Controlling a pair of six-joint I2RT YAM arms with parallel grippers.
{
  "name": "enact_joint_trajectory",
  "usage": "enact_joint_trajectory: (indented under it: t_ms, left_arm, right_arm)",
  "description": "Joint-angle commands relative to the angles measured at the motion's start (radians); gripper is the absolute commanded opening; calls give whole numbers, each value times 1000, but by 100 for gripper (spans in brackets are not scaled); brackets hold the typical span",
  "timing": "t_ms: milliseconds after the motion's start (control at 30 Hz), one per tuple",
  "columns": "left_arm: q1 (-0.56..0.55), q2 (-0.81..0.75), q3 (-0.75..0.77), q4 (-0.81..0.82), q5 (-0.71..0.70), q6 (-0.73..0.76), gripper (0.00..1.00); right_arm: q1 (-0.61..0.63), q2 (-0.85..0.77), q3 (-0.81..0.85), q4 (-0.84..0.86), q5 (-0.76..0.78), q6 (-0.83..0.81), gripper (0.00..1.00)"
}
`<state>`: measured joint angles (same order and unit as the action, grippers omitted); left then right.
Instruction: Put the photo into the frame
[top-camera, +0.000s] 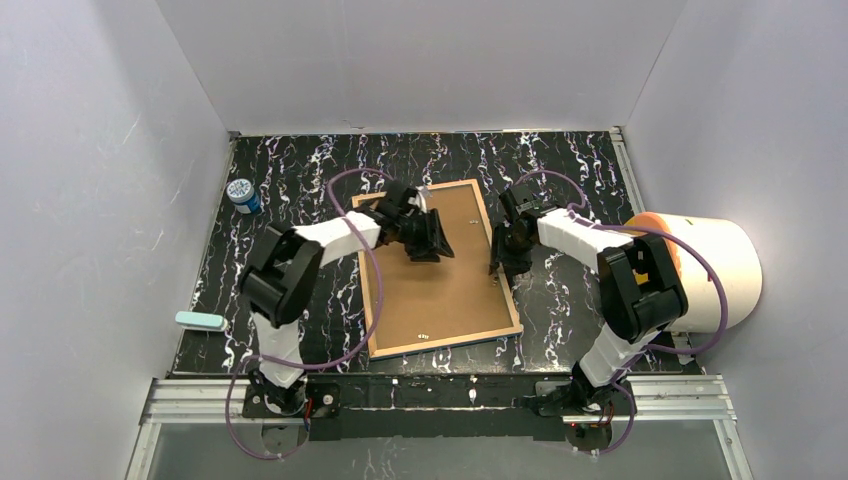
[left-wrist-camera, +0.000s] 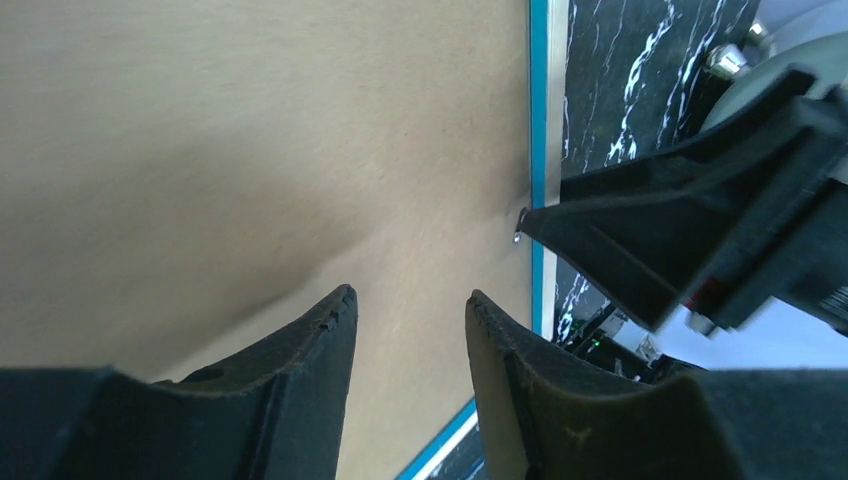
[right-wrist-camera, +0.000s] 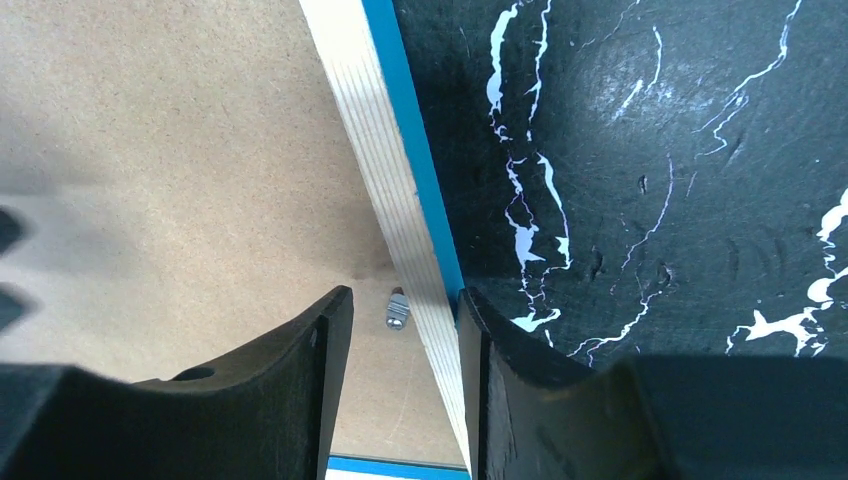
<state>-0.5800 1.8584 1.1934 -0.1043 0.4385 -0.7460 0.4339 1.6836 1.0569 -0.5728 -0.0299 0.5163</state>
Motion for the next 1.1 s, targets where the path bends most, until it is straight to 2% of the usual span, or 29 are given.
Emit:
enact_joint_trajectory:
  t_ms: [0,133,267,433,633,933,1067]
  left_arm:
    - [-87,81,52,151,4,-68,41]
    - [-129,138,82,191,-11,-82,38]
    - [-146,163,76,188,-27,-89,36]
    - [-146,178,79,20,-120,-47,34]
    - [-147,229,100,-95,-127,-21,32]
    - [-146,281,151,-195,-153,15,31]
    - [-147,287,151,-204,-157,12,31]
  right_arm:
    - [-3,-48,17,12,-24,-6,49]
    - [-6,-56,-3,17,-54,-33,41]
    - [-7,-56,-26,25,-71,-50,40]
    - [-7,-35,-34,38,-81,-66,44]
    - [-7,-6,-52,61,-100,-59,47]
    - [-6,20,-89,46,-26,-98,43]
    - [-7,18,-92,45,-26,-105,35]
